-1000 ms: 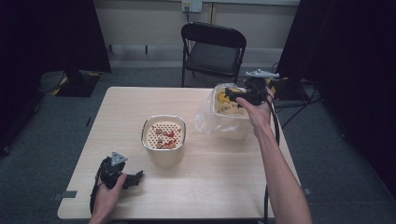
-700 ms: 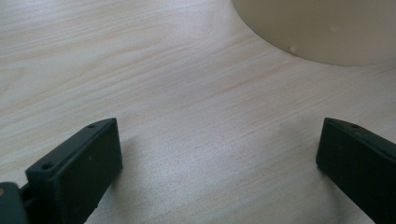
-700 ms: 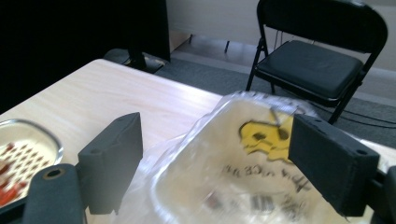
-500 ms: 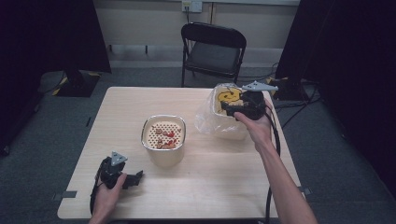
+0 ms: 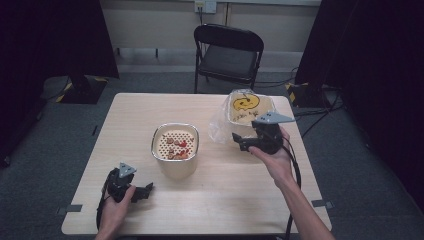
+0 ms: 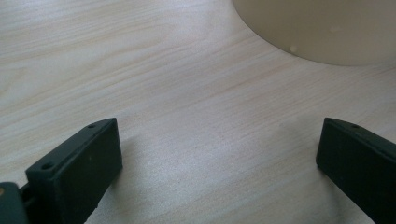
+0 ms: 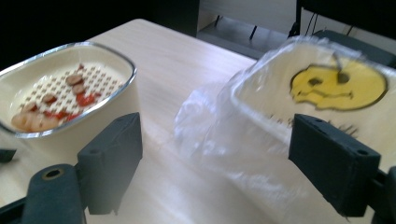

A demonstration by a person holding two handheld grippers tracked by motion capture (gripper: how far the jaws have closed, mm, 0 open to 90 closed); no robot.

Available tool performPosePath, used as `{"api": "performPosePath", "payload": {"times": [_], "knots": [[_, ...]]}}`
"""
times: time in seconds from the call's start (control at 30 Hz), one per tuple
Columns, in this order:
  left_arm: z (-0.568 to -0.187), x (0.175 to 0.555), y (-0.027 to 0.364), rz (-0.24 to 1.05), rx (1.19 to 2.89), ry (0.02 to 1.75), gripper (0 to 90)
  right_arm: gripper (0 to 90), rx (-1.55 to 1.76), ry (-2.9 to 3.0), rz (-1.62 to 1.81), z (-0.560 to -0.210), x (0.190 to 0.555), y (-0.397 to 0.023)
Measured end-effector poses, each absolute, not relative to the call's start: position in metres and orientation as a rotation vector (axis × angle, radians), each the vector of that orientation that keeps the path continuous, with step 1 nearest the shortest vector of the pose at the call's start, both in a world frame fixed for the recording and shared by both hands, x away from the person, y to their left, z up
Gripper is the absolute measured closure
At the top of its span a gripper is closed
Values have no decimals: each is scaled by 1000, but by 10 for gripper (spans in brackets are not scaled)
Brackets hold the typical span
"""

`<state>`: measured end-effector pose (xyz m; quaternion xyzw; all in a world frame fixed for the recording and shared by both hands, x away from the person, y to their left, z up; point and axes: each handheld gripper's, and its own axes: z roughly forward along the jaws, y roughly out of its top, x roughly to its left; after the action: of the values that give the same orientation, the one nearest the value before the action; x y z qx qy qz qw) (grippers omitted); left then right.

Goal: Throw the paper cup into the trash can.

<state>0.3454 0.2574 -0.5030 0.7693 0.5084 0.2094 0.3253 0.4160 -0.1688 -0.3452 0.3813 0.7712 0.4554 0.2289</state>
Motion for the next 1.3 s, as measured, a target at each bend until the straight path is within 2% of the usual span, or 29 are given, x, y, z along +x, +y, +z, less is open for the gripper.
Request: {"api": "performPosePath", "payload": {"times": [0.2, 0.43, 0.7, 1.1, 1.3], "knots": [[-503, 345, 257, 549, 2017, 1332, 0, 167, 1069, 2161, 1246, -373, 398, -167], [-503, 345, 257, 549, 2016, 1333, 0, 160, 1141, 2230, 1209, -420, 385, -171], [-503, 345, 257, 549, 2017, 1333, 0, 156, 1212, 2257, 1117, -460, 383, -183], [-503, 345, 257, 549, 2017, 1333, 0, 144, 1267, 2255, 855, -491, 394, -195], [-503, 345, 258, 550, 2018, 1332, 0, 125, 1278, 2209, 947, -500, 392, -201]]}}
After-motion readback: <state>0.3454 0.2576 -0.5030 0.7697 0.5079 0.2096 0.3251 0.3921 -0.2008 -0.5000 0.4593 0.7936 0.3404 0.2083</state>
